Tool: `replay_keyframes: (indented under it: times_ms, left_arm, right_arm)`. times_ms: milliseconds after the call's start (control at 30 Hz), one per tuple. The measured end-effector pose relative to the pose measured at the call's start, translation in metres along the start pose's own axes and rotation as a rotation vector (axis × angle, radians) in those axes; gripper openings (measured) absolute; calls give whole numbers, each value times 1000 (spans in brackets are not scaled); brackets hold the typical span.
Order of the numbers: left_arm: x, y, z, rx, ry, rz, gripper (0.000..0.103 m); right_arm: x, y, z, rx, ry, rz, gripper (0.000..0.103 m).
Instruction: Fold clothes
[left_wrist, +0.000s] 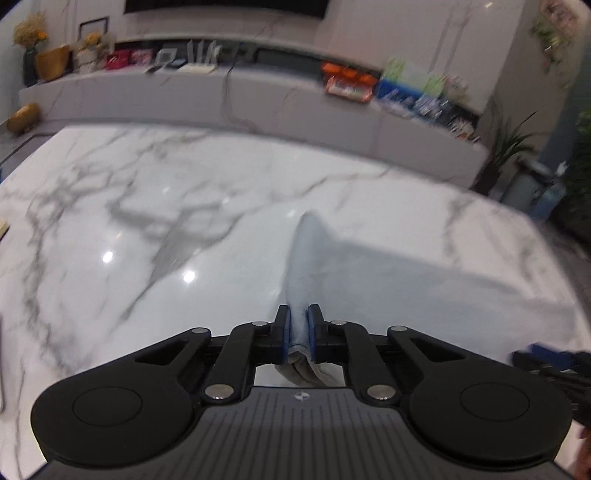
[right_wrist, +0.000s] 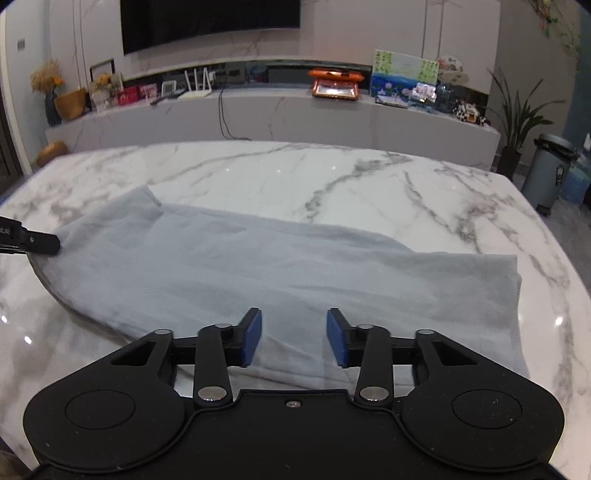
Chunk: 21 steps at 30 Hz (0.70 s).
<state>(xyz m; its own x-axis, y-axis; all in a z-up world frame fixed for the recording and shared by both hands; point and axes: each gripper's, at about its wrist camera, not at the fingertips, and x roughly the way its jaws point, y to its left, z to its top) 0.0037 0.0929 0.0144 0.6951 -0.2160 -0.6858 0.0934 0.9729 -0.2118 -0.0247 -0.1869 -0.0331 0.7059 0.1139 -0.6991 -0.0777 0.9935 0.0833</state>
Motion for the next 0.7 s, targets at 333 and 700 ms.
replay_keyframes:
  times_ms: [333, 700]
  left_arm:
    - [-23, -39, 36, 70, -100, -103, 8]
    - [-50, -101, 39, 234, -177, -301, 8]
  right_arm:
    - [27, 24, 5, -24, 83, 122, 10]
    - [5, -27, 12, 106, 85, 125, 9]
